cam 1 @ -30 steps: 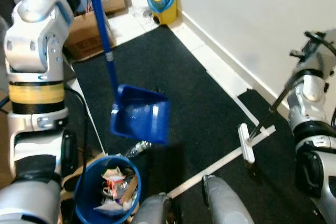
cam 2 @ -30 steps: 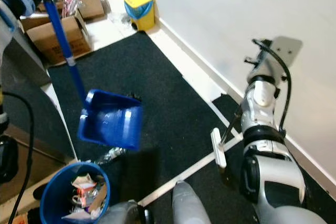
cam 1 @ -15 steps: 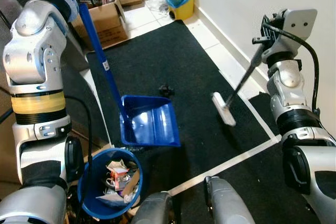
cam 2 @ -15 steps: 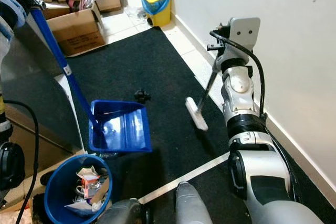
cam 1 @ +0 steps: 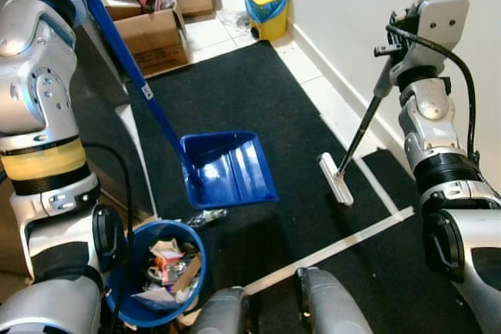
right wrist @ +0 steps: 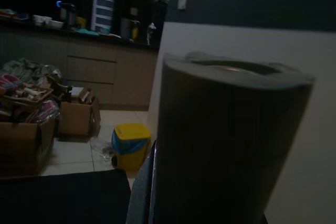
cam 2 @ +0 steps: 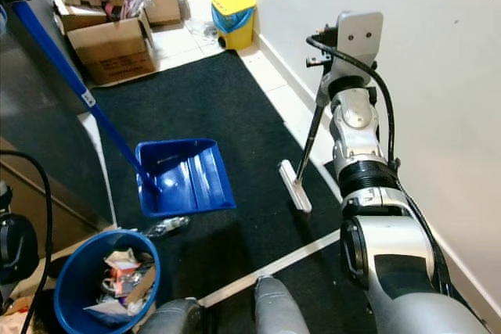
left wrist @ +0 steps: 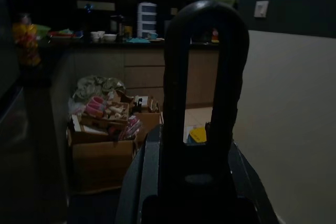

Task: Sweep floor

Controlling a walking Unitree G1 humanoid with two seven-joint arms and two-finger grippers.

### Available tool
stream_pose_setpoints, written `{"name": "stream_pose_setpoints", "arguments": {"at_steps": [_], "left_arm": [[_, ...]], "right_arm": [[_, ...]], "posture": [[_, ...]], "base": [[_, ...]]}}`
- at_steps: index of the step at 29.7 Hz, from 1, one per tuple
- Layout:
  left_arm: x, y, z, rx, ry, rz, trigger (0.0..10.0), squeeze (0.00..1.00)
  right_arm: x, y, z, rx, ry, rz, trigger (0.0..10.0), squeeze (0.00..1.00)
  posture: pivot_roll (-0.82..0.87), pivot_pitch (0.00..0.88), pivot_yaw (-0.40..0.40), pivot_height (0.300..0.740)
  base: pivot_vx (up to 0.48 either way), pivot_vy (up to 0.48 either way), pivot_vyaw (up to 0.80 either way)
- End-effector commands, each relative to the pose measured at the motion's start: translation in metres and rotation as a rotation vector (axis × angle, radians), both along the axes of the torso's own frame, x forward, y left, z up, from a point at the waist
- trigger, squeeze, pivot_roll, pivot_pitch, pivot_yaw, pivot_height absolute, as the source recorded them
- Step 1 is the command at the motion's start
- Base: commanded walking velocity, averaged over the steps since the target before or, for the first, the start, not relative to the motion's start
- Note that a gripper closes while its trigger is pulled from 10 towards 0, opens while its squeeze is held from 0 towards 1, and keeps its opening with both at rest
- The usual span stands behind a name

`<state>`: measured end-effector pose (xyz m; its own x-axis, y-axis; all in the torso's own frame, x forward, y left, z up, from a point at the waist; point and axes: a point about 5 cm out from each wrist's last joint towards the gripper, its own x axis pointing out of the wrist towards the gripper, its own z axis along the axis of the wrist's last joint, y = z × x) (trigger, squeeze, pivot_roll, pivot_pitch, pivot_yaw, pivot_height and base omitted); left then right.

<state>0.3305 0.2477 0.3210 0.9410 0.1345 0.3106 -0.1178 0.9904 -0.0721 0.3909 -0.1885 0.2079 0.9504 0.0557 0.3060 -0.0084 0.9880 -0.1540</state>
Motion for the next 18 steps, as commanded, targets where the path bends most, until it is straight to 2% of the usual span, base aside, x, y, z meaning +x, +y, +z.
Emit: {"name": "stream_pose_setpoints", "arguments": {"at_steps": [1,3,6,10,16,18], "left_arm": [[-0.006,0.0,0.006,-0.011,-0.06,0.012,10.0,0.0],[-0.01,0.008,0.007,-0.03,-0.072,0.065,10.0,0.0],[-0.01,0.009,0.007,-0.027,-0.073,0.072,10.0,0.0],[-0.011,0.01,0.006,0.022,-0.054,0.072,10.0,0.0],[-0.011,0.011,0.005,0.058,-0.053,0.077,10.0,0.0],[-0.009,0.011,0.005,0.056,-0.052,0.08,10.0,0.0]], "right_arm": [[0.003,0.006,0.01,-0.013,-0.021,0.026,10.0,0.0],[0.007,0.015,0.014,-0.017,-0.015,0.061,10.0,0.0],[0.008,0.017,0.015,-0.018,-0.014,0.067,10.0,0.0],[0.009,0.024,0.016,-0.016,-0.011,0.09,10.0,0.0],[0.009,0.024,0.013,-0.007,-0.004,0.088,10.0,0.0],[0.008,0.022,0.011,0.0,-0.003,0.08,10.0,0.0]], "posture": [[0.04,0.0,-0.06,0.74],[0.05,0.0,-0.077,0.74],[0.05,0.0,-0.082,0.74],[0.06,0.0,-0.079,0.74],[0.06,0.0,-0.064,0.74],[0.06,0.0,-0.055,0.74]], "base": [[0.0,0.0,0.0],[0.0,0.0,0.0],[0.0,0.0,0.0],[0.0,0.0,0.0],[0.0,0.0,0.0],[0.326,0.0,0.0]]}}
